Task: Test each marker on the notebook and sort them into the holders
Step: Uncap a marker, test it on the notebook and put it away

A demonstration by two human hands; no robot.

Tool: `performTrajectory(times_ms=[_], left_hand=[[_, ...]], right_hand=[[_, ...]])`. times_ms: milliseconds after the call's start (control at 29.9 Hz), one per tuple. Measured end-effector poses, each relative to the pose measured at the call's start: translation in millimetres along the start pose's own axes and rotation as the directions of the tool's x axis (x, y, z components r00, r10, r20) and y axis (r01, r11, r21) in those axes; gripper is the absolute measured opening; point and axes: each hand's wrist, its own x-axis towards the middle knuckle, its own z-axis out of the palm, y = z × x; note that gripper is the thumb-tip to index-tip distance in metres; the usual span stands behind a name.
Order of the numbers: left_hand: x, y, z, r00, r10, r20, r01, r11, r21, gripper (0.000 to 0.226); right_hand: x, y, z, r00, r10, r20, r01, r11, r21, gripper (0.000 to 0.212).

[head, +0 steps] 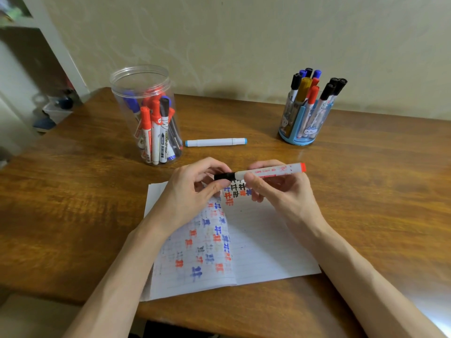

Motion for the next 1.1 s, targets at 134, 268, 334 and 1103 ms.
performTrajectory(times_ms=[134,268,334,1103], left_hand=[[1,-1,-1,0.999,0.007,-0.032,-0.006,0.998,0.060,0.024],[0,-1,-4,0.999,0.013,-0.043,-0.009,0.996,0.085,0.019],[-1,0,-4,0.999,0.004,-0.048,0.001,0.996,0.089,0.026],[0,-6,1,0.996,0.058,-0.066,-0.044,0.977,0.207,0.018]], right_hand=[[5,-3,-9,0.967,0.237,0.095,-0.254,0.922,0.293,0.026],[9,-3,-22,0.965,0.257,0.057,-0.263,0.951,0.163,0.021],[8,-1,-30,0.982,0.176,0.060,-0.178,0.984,0.029,0.023],[7,30,-19,0.988,-0.135,0.078,0.156,0.864,-0.479,0.028]])
